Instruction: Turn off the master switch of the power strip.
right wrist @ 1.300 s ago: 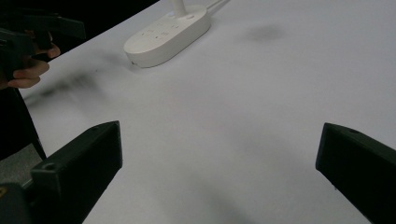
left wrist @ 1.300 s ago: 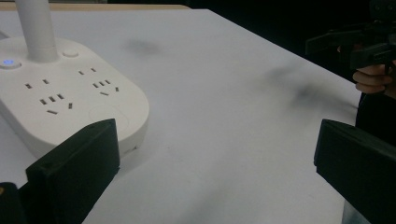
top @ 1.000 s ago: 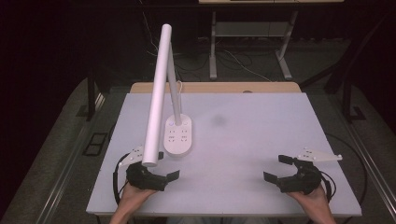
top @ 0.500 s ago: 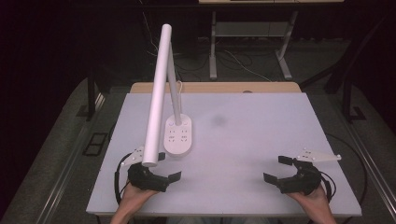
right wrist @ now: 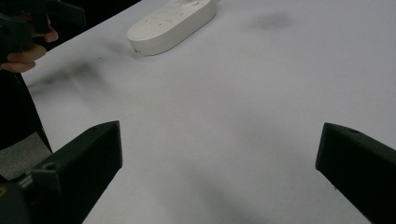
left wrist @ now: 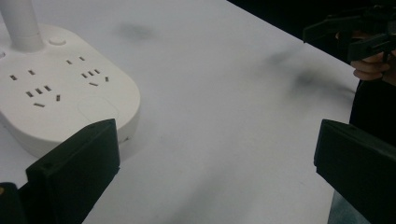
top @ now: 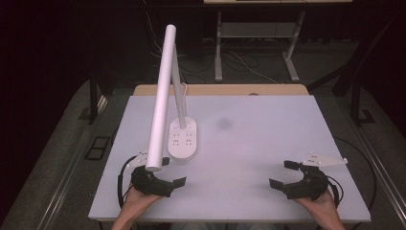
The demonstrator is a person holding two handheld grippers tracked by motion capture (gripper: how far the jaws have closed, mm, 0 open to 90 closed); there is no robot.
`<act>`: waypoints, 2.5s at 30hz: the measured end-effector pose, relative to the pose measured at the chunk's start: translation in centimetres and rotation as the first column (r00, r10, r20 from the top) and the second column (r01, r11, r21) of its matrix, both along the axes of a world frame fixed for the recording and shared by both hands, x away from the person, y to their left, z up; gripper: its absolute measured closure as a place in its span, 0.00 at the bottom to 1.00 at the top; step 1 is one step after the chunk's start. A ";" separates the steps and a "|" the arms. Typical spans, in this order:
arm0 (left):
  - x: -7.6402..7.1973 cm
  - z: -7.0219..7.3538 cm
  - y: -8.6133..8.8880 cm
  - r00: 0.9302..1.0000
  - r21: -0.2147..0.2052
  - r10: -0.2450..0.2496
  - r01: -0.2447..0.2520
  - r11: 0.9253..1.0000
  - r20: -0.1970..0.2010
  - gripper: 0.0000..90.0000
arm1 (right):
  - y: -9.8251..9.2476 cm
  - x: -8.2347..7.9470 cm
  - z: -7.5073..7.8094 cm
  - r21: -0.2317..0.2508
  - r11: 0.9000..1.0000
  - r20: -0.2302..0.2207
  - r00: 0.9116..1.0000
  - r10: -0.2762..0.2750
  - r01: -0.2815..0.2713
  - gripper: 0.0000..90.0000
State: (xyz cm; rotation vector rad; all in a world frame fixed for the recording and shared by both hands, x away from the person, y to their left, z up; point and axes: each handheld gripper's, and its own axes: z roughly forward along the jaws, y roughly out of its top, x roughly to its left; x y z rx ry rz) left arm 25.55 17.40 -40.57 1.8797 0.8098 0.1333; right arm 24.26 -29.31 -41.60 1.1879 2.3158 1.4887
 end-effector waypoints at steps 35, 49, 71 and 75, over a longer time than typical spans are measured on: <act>2.4 2.7 1.8 0.999 0.037 0.014 -0.013 0.999 -0.034 0.00 | 0.4 0.2 -0.3 -0.023 1.000 -0.017 1.000 0.011 -0.011 0.00; 3.9 3.3 2.3 0.999 0.055 0.031 -0.029 0.998 -0.040 0.00 | 0.5 0.2 -0.3 -0.028 0.999 -0.024 1.000 0.015 -0.016 0.00; 6.6 4.6 2.7 0.998 0.086 0.037 -0.033 0.996 -0.044 0.00 | 0.5 0.2 -0.4 -0.029 0.999 -0.025 1.000 0.016 -0.017 0.00; 7.1 4.7 2.7 0.998 0.093 0.036 -0.031 0.995 -0.049 0.00 | 0.4 0.2 -0.4 -0.029 0.999 -0.025 1.000 0.016 -0.017 0.00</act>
